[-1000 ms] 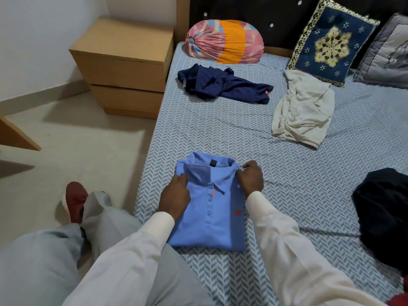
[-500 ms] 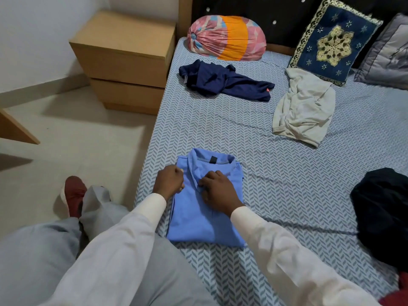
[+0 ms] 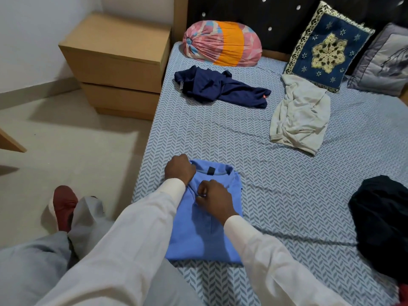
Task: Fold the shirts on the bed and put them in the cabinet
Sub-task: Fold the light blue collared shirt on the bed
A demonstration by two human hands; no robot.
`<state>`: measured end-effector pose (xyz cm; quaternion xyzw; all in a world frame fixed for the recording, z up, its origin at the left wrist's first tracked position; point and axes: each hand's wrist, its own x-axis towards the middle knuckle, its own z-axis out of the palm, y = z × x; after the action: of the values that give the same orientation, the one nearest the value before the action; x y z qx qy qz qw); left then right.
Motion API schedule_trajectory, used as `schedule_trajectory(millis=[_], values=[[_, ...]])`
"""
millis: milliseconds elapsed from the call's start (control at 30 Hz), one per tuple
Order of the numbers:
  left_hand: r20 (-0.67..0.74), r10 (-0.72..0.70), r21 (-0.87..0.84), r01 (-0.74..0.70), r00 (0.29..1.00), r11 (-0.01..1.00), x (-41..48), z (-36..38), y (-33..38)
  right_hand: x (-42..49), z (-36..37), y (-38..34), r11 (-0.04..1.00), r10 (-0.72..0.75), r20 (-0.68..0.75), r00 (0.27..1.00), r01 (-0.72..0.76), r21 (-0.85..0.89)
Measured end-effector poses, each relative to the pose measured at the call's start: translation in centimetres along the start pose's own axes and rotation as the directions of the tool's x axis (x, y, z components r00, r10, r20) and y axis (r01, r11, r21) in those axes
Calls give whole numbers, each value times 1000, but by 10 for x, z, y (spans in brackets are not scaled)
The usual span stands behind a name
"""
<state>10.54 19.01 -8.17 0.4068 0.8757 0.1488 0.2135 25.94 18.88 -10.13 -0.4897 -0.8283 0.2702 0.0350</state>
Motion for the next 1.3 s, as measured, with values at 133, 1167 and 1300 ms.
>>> schedule_trajectory(millis=[133, 1167, 1300], values=[[29, -55, -60, 57, 998, 997, 3, -1, 0, 30, -28, -3, 985, 75, -177, 981, -46, 163], [709, 76, -587, 527, 701, 614, 6, -40, -37, 113, -103, -31, 985, 173, 733, 658, -137, -109], [690, 62, -568, 486, 721, 664, 2, -42, -35, 117, -104, -38, 947, 315, 810, 494, -214, -238]])
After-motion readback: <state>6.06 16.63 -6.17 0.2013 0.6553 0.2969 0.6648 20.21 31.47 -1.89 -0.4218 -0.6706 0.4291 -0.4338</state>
